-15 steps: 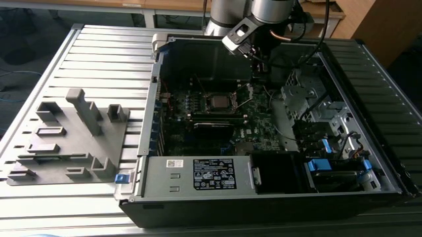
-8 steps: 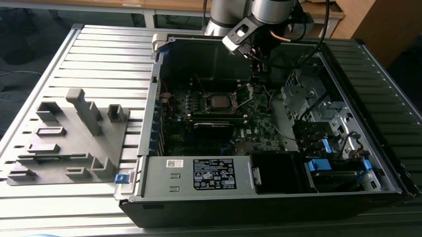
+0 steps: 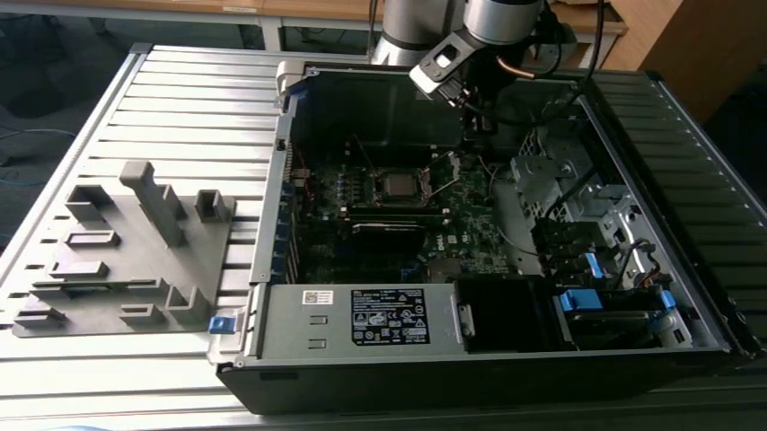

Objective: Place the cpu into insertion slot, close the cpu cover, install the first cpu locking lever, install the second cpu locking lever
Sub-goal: 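Close the cpu cover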

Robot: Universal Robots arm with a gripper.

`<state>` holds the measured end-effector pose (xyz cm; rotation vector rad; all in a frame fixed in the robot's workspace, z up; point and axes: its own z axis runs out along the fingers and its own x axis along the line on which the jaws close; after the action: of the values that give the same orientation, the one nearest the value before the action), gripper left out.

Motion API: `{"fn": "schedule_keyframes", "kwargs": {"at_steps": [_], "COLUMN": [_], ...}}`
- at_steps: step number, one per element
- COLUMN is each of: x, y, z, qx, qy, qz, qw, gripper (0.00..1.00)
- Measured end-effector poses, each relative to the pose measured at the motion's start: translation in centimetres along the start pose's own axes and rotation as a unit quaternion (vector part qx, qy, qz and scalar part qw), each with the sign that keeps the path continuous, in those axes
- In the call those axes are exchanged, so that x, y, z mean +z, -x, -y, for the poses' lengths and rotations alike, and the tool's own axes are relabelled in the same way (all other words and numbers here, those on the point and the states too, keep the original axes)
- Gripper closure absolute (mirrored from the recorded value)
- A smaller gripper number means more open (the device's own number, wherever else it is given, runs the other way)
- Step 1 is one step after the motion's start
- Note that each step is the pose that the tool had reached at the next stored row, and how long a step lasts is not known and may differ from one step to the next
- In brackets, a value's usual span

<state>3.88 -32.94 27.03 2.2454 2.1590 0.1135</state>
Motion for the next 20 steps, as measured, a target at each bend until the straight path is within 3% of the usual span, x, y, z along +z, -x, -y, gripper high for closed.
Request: {"fn": "schedule_keyframes", "kwargs": {"at_steps": [5, 8, 12, 20], "x": [0.09, 0.15, 0.33, 1.64], "y": [-0.03, -0.01, 0.33, 0.45], "z": [-0.83, -1.22, -1.28, -1.19], "qx": [0.006, 0.007, 0.008, 0.01], "qy": [-0.0001, -0.0006, -0.0005, 0.0005], "qz": [0.0067, 0.0071, 0.0073, 0.0123], "qw": [0.99996, 0.99995, 0.99994, 0.99988], "gripper": [0.89, 0.89, 0.89, 0.89]}}
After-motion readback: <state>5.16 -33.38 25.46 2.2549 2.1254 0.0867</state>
